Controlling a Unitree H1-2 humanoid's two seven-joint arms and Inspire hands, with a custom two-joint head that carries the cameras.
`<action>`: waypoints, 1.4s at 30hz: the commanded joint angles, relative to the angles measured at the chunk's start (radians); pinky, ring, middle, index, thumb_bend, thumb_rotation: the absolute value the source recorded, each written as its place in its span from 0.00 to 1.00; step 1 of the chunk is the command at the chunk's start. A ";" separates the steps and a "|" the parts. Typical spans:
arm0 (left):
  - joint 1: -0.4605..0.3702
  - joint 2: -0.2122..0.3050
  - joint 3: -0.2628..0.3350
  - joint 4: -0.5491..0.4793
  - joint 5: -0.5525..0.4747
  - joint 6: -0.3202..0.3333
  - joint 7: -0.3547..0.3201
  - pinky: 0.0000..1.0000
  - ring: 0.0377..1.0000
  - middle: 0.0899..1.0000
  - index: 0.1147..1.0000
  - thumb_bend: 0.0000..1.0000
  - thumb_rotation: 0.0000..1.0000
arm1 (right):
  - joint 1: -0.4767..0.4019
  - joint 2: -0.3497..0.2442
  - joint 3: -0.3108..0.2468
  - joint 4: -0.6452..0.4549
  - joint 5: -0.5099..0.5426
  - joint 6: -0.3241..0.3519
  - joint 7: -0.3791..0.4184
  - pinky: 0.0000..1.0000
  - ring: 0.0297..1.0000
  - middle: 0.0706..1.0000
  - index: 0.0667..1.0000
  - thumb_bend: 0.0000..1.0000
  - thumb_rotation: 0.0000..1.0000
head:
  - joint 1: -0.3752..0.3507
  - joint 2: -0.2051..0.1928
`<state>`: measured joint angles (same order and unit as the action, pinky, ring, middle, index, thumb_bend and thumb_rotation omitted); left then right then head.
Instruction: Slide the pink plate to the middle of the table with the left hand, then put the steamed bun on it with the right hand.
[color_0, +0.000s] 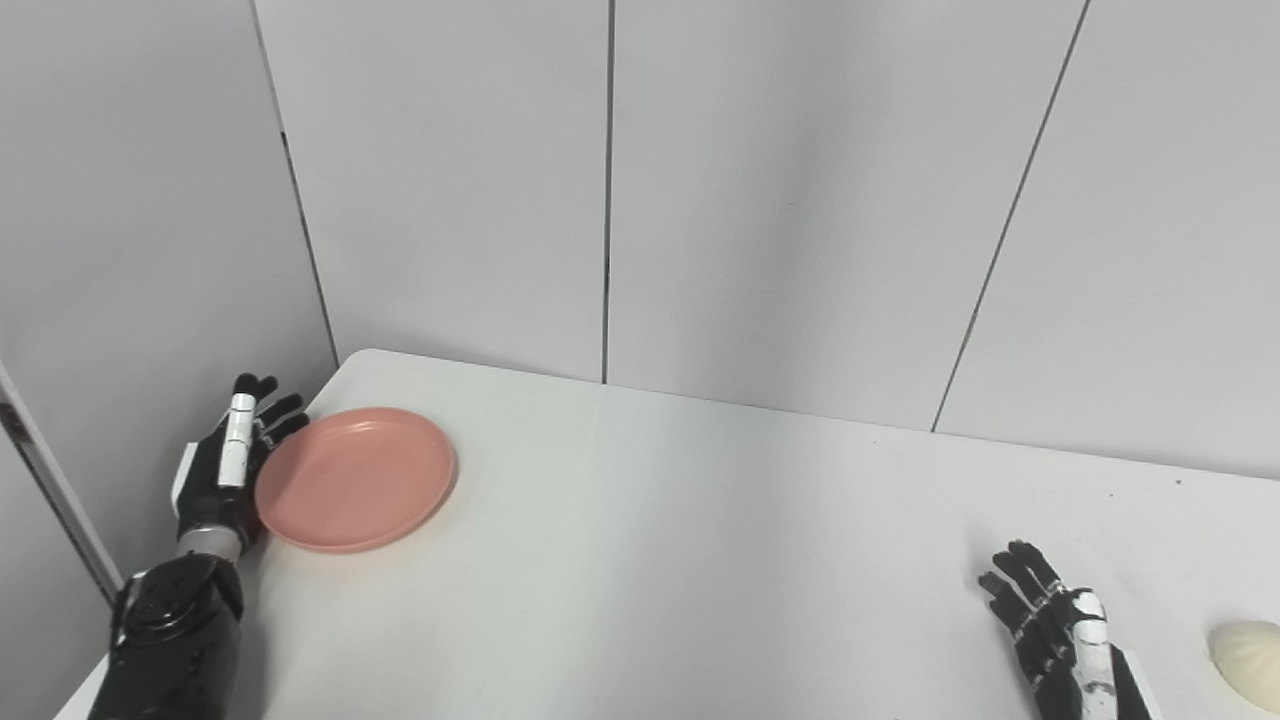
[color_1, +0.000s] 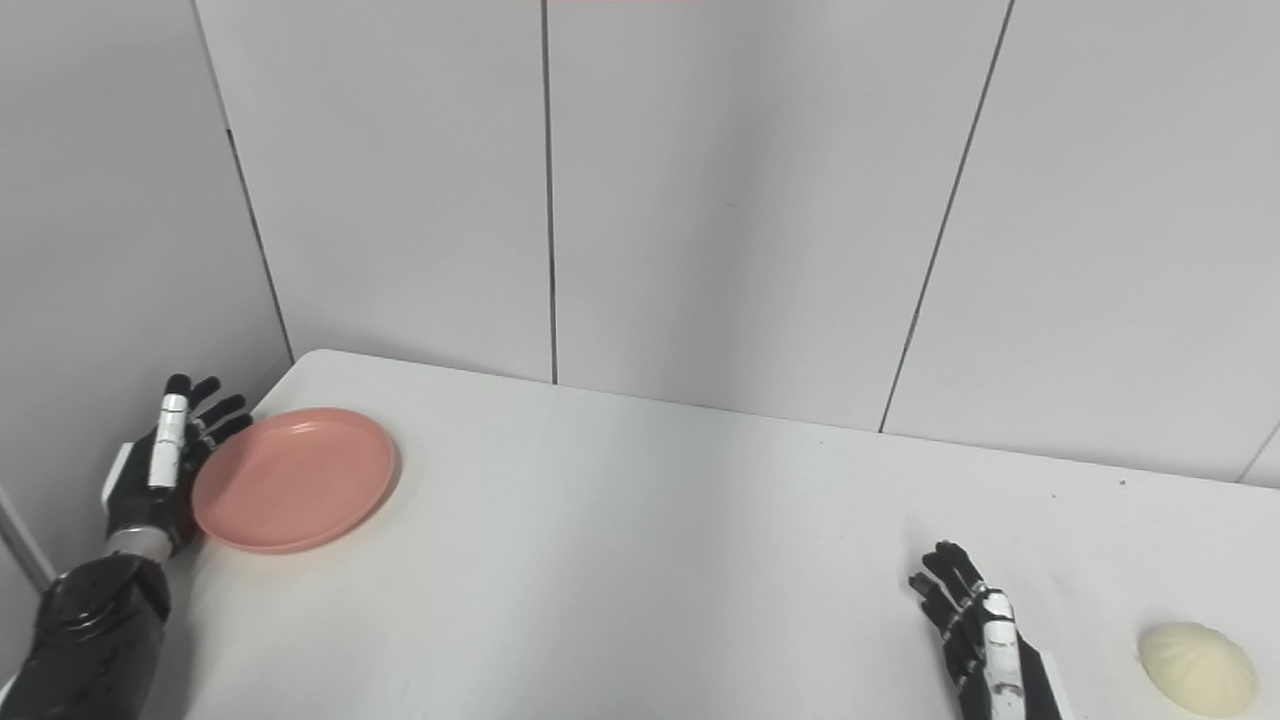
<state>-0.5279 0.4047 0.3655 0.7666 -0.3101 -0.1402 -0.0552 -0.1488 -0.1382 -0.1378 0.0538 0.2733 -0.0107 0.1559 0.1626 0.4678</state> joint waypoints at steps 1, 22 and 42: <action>-0.023 0.009 0.000 -0.049 -0.016 0.005 -0.021 0.86 0.79 0.79 0.83 0.80 0.86 | 0.014 0.004 -0.002 0.020 0.006 -0.022 0.006 0.95 0.86 0.87 0.86 0.78 0.96 | 0.000 0.001; 0.008 -0.071 -0.051 -0.251 -0.009 0.101 -0.031 0.79 0.78 0.79 0.83 0.80 0.87 | 0.025 0.009 0.007 -0.004 -0.006 -0.015 0.004 0.93 0.85 0.88 0.86 0.75 0.97 | -0.018 0.013; -0.011 -0.122 -0.140 -0.218 0.045 0.111 -0.041 0.76 0.76 0.75 0.80 0.82 0.86 | 0.031 0.014 0.016 -0.030 -0.008 0.002 -0.005 0.95 0.85 0.87 0.86 0.76 0.96 | -0.023 0.022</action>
<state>-0.5096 0.2740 0.2322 0.5498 -0.2747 -0.0242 -0.0864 -0.1276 -0.1329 -0.1258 0.0243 0.2630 -0.0073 0.1510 0.1396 0.4893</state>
